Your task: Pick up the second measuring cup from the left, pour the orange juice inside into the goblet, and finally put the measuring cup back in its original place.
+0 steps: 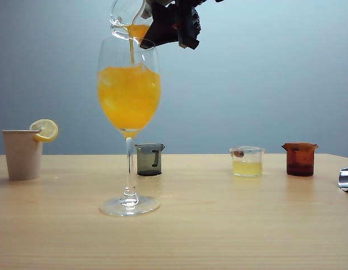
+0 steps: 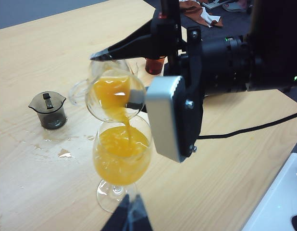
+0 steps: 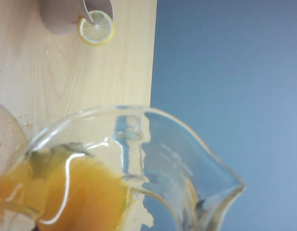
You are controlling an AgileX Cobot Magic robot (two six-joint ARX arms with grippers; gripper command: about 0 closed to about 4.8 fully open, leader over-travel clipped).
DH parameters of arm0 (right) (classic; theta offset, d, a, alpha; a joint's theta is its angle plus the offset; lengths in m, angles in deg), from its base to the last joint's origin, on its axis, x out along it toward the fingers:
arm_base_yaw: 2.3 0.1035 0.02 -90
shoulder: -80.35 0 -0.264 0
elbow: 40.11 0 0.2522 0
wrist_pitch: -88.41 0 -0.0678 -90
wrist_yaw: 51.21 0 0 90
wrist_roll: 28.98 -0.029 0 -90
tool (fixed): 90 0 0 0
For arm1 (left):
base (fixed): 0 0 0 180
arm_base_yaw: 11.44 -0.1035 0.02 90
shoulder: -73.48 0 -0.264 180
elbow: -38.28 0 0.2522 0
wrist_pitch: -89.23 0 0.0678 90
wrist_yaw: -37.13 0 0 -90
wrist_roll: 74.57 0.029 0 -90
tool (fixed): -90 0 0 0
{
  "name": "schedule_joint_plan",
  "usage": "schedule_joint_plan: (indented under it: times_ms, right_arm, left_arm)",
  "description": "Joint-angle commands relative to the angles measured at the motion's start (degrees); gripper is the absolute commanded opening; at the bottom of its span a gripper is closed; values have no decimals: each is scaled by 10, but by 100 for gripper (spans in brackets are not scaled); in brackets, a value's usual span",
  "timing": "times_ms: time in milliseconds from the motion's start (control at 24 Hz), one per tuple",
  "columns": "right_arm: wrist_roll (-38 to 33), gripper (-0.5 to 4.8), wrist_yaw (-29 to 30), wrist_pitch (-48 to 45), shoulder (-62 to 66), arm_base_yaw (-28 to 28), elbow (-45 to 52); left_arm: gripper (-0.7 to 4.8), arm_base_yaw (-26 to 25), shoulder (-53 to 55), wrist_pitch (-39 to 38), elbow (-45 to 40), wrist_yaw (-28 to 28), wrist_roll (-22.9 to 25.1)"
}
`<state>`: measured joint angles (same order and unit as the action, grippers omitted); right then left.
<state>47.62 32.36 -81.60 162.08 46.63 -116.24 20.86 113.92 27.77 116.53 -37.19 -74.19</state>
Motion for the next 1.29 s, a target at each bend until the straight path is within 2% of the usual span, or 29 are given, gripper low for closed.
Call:
schedule_joint_plan:
  times_ms: [42,874,1291]
  right_arm:
    - [4,88,-4,-31,-3,1,-3]
    - [65,84,-14,-42,-3,1,-3]
    - [127,84,-14,-42,-3,2,-3]
  left_arm:
    - [-6,0,0,2,4,24,1]
    - [-6,0,0,-7,4,26,1]
    - [-6,0,0,-11,4,26,2]
